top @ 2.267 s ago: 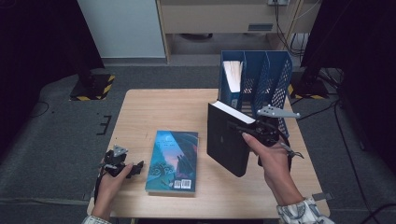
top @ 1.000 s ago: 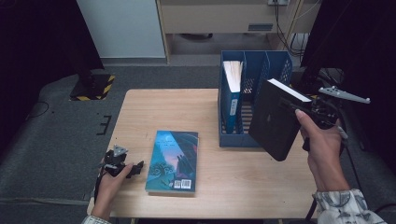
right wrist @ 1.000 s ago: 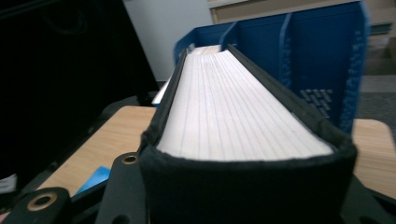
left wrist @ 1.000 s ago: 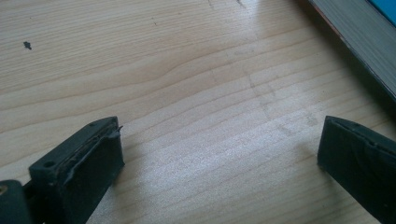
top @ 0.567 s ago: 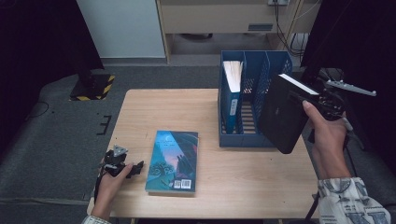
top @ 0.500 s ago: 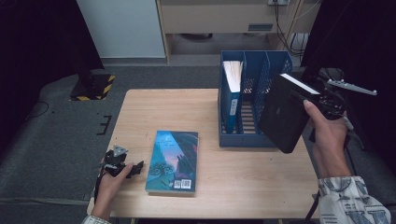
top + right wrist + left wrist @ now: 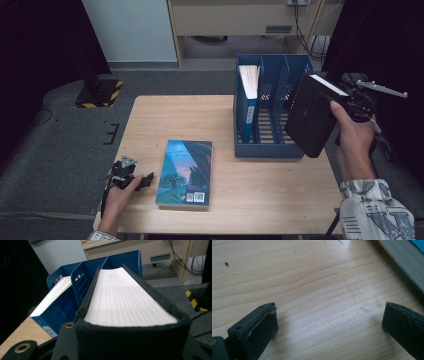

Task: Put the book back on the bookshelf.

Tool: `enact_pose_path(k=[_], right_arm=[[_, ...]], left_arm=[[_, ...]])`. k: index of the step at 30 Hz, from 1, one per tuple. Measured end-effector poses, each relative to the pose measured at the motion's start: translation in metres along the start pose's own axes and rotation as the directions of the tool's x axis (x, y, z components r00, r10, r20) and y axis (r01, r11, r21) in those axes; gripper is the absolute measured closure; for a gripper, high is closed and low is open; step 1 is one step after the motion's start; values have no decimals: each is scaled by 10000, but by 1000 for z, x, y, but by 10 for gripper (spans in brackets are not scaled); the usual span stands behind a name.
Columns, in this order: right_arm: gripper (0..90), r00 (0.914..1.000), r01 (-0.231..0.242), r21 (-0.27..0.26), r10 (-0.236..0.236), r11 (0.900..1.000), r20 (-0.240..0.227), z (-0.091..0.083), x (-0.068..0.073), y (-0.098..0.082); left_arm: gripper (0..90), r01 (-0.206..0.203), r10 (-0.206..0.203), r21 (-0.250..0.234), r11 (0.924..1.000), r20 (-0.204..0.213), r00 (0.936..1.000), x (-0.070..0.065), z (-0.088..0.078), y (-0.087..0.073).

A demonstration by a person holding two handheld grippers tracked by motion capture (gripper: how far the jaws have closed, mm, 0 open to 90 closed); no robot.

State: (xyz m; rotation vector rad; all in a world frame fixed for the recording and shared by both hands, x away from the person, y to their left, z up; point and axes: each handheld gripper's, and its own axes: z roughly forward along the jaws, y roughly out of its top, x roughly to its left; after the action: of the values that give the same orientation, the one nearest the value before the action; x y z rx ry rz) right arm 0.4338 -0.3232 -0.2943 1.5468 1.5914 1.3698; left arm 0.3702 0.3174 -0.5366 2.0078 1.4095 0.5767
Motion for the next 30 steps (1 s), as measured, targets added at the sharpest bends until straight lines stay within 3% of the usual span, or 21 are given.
enact_pose_path(k=[7, 30], right_arm=[[527, 9993, 29, -89, -26, 10000, 361, 9, -5, 4], [527, 9960, 352, 37, -354, 9994, 817, 78, -6, 3]], left_arm=[[0, -8, 8, 2, 10000, 2, 10000, 0, 0, 0], [0, 1, -1, -8, 10000, 6, 10000, 0, 0, 0]])
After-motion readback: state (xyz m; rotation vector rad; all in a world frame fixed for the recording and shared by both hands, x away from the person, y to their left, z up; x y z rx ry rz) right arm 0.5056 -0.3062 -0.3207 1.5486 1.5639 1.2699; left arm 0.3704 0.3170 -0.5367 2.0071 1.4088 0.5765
